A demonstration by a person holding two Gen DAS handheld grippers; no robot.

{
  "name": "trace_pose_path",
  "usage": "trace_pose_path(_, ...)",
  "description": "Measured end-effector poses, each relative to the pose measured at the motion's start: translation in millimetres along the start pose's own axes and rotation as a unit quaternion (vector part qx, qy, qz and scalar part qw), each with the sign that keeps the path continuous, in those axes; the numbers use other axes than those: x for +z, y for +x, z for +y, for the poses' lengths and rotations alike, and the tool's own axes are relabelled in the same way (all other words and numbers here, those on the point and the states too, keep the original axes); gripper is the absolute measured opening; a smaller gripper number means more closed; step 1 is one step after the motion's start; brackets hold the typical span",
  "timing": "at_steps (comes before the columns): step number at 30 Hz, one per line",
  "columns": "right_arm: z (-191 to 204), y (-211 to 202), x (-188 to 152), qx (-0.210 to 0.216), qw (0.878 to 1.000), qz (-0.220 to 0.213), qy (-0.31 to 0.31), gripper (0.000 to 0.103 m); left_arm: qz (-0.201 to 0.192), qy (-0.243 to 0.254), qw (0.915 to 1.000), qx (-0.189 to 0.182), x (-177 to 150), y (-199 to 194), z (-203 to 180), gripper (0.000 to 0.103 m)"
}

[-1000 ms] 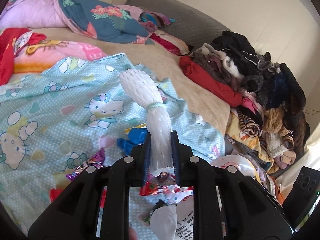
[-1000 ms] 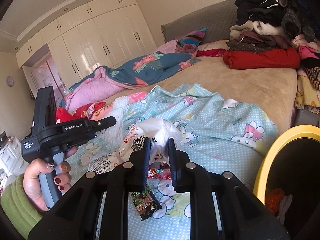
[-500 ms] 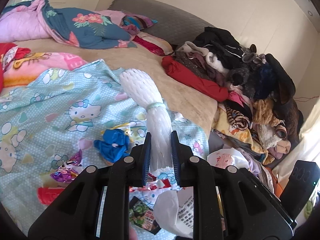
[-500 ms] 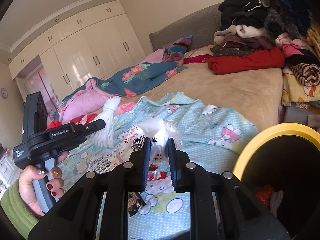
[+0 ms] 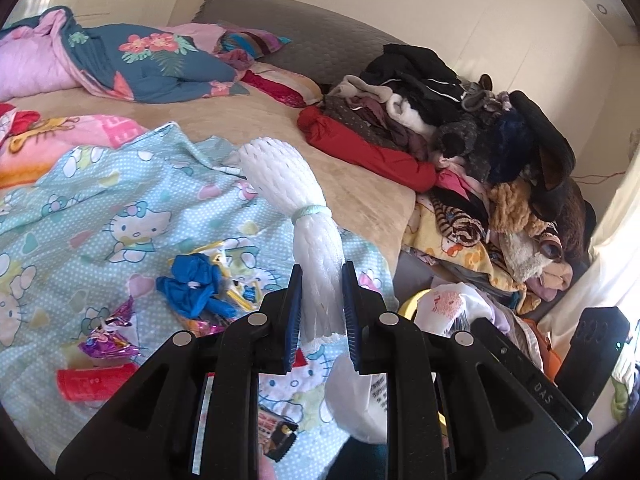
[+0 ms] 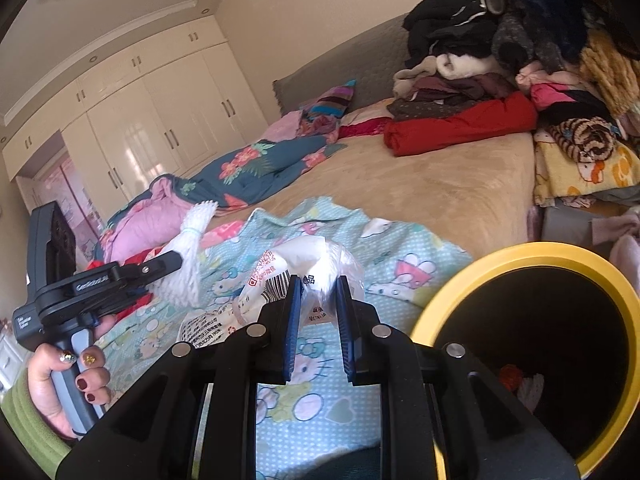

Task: Collect trash
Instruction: 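Carry the foam net and white plastic bag with both tools over the bin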

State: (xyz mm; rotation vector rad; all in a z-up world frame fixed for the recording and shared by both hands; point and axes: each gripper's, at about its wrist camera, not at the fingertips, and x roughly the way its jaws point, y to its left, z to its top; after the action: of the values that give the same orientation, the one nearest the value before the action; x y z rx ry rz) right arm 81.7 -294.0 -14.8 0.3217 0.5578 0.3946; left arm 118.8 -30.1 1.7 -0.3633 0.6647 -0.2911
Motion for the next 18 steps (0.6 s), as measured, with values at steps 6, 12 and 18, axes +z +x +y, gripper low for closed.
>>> trace_pose_path(6, -18.8, -14.4, 2.7, -0.018, 1.000, -0.012, 0.016, 0.017, 0.005, 0.017, 0.9998, -0.011, -3.9, 1.6, -16.9, 0.013)
trace_pose_path(12, -31.2, -25.0, 2.9, -0.036, 0.999, -0.022, 0.018, 0.017, 0.011, 0.031, 0.9992, -0.023, -9.1, 4.0, -32.9, 0.013)
trace_pose_path(18, -49.4, -35.2, 5.6, -0.052, 0.998, -0.032, 0.033, 0.017, 0.021, 0.043, 0.9982, -0.036, -17.3, 7.9, -47.1, 0.013)
